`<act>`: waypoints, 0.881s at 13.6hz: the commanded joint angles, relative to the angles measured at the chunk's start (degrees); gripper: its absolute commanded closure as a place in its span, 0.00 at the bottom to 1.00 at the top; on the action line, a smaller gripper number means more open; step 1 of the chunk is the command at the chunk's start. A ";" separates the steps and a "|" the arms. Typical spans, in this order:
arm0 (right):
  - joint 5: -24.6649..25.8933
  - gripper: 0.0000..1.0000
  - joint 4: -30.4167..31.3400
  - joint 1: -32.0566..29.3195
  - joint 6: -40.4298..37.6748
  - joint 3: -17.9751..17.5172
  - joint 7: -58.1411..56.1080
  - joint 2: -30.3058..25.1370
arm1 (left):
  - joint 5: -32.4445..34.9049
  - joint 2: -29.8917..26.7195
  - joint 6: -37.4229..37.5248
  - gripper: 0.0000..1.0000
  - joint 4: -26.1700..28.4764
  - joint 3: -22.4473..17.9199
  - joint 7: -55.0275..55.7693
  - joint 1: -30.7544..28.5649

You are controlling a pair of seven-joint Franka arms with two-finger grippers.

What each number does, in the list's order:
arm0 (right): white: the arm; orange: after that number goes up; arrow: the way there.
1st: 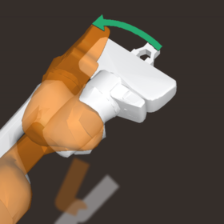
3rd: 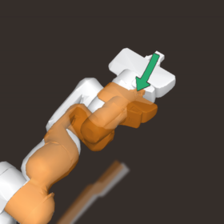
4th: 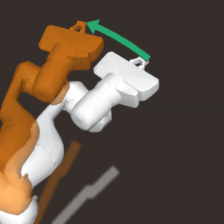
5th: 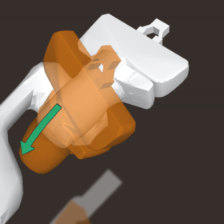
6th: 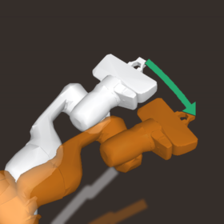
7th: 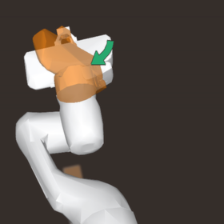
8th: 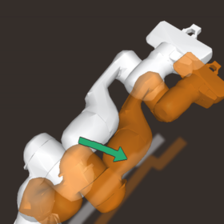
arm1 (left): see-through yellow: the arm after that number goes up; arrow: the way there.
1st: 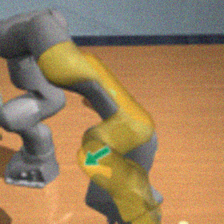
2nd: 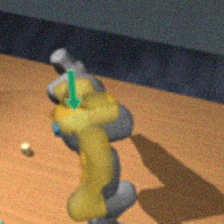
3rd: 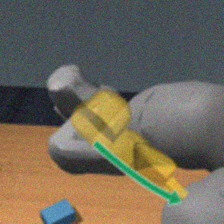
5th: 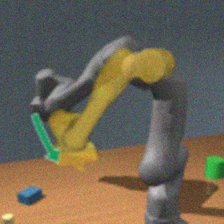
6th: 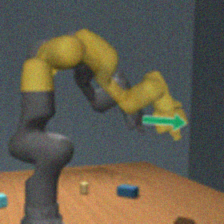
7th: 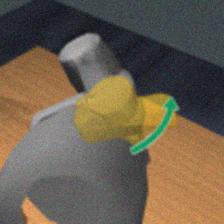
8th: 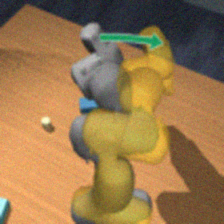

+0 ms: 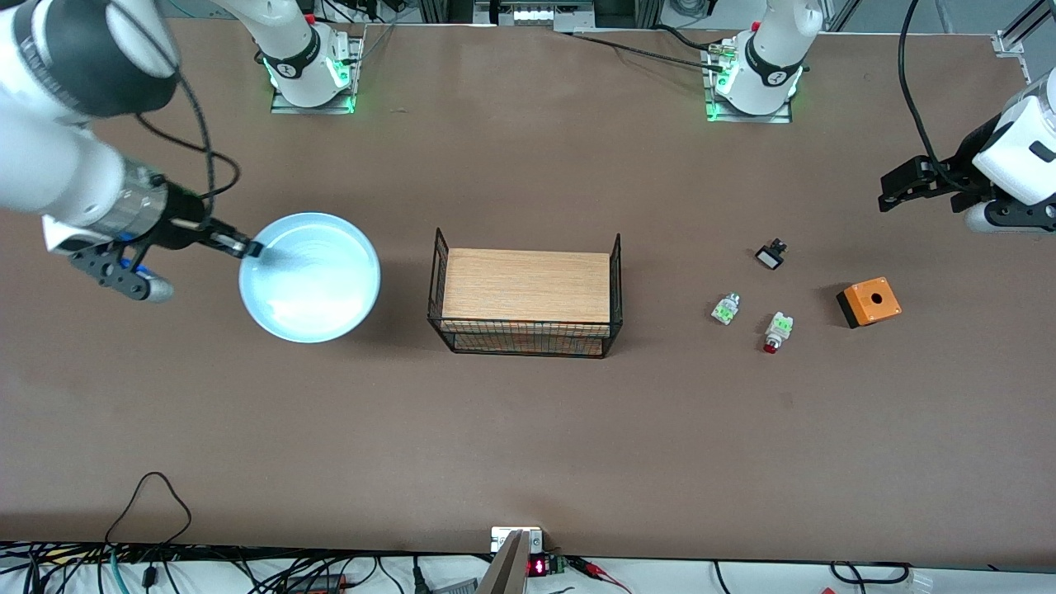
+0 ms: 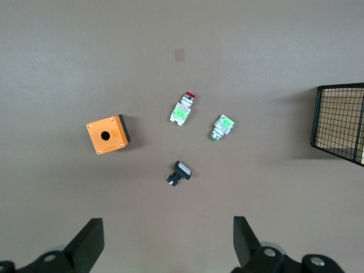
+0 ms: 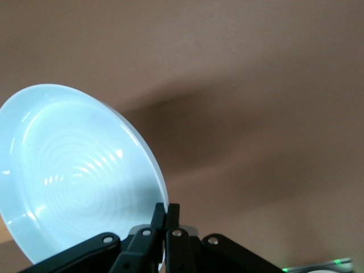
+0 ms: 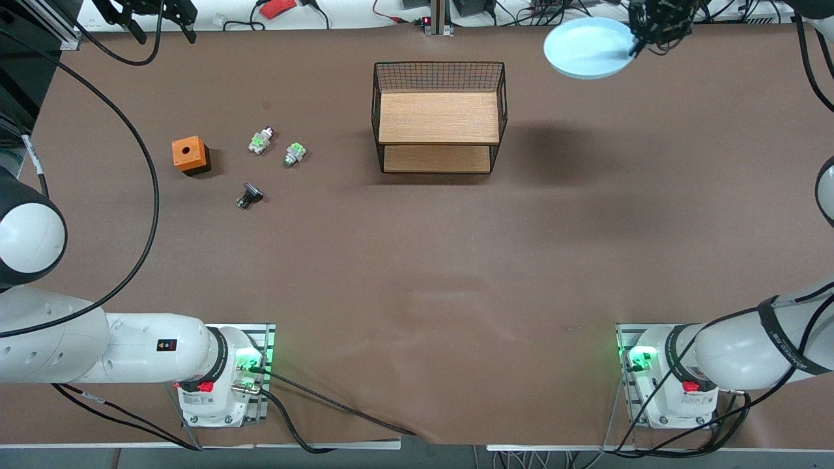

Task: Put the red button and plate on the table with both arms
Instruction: 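Carry the plate out of the basket and lower it with the right gripper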

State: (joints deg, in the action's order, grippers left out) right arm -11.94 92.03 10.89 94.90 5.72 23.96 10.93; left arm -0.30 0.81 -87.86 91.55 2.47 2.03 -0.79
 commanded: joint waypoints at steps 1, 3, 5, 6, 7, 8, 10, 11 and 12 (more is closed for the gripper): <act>3.40 1.00 5.95 -5.07 1.68 -1.15 -12.76 -1.35 | -0.58 0.24 0.85 0.00 -1.54 0.26 -0.63 -0.44; 5.24 1.00 10.69 -7.89 5.88 -1.06 -20.50 -1.35 | -0.58 1.65 0.93 0.00 -1.46 0.17 -1.24 -0.52; 8.40 1.00 16.22 -8.43 11.94 -1.06 -23.17 -1.35 | -0.49 1.04 1.63 0.00 -1.72 0.26 -1.33 -0.44; 9.03 1.00 19.03 -8.43 14.84 -1.06 -23.69 -1.35 | -0.58 0.95 2.16 0.00 -1.72 0.34 -1.33 -0.52; 9.21 1.00 22.54 -8.87 19.05 -1.06 -25.09 -1.35 | -1.02 0.95 2.25 0.00 -2.16 0.00 -1.33 -0.52; 9.21 1.00 26.23 -10.18 23.79 -1.06 -27.37 -1.26 | -1.11 1.38 2.25 0.00 -3.03 -0.18 -1.33 -0.52; 9.21 1.00 31.95 -11.76 31.97 -1.15 -31.51 -0.56 | -0.93 1.56 2.25 0.00 -3.04 -0.18 -1.24 -0.52; 9.21 1.00 33.63 -12.29 34.88 -1.15 -31.96 0.31 | -0.76 1.39 2.25 0.00 -3.13 -0.36 -1.33 -0.61; 9.21 1.00 34.35 -12.82 36.57 -1.15 -32.48 1.19 | -0.76 1.21 2.25 0.00 -3.13 -0.36 -1.33 -0.61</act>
State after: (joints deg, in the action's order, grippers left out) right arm -3.27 123.10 0.25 127.35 5.71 -6.28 12.31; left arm -0.30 1.64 -87.09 90.21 2.30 1.95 -1.01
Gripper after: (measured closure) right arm 0.974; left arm 0.000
